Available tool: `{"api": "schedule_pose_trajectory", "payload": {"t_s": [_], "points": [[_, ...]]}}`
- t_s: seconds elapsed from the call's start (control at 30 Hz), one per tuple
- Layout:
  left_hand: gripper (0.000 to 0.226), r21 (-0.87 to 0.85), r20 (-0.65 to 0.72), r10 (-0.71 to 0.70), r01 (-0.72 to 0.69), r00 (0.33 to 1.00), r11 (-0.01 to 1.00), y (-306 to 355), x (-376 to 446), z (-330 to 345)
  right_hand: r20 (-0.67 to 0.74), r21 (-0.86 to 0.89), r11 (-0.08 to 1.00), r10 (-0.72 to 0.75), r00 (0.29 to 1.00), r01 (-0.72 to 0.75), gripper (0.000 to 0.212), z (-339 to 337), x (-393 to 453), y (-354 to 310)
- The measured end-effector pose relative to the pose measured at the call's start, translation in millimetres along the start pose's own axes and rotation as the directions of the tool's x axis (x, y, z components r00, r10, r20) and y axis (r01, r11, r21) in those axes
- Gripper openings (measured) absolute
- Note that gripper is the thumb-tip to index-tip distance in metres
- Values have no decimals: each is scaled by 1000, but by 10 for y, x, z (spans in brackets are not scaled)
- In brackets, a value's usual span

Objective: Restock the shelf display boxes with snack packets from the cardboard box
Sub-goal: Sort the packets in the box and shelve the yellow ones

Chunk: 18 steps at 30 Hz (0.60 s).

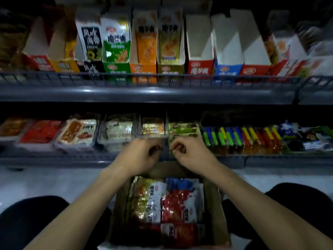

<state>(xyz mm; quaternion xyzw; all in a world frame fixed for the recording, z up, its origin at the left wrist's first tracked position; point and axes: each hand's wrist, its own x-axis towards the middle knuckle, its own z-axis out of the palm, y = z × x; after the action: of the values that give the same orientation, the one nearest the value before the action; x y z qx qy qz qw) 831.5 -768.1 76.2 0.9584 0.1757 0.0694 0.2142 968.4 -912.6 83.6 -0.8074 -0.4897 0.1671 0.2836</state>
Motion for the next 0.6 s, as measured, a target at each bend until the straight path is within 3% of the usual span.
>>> {"api": "schedule_pose_trajectory", "payload": {"t_s": [0.13,0.23,0.37,0.47,0.6], "points": [[18,-83,211,-200,221,957,972,-366,-287,621,148,29,991,123,981,-128,11,532,-295,302],[22,-66,321,-386,428,864,901,-688,-533,1088,263,26,966,240,934,-256,13,877,-489,569],[20,-60,419,-490,561,765,825,-916,-787,1627,386,6,916,367,846,-401,11,1287,-668,847],[23,-7,504,-517,603,691,798,-1084,-859,2008,390,-6,877,445,806,-481,9,1525,-780,972],[21,148,560,-494,506,665,850,-1191,-925,2408,489,-62,872,450,747,-485,13,1734,-916,1057]]}}
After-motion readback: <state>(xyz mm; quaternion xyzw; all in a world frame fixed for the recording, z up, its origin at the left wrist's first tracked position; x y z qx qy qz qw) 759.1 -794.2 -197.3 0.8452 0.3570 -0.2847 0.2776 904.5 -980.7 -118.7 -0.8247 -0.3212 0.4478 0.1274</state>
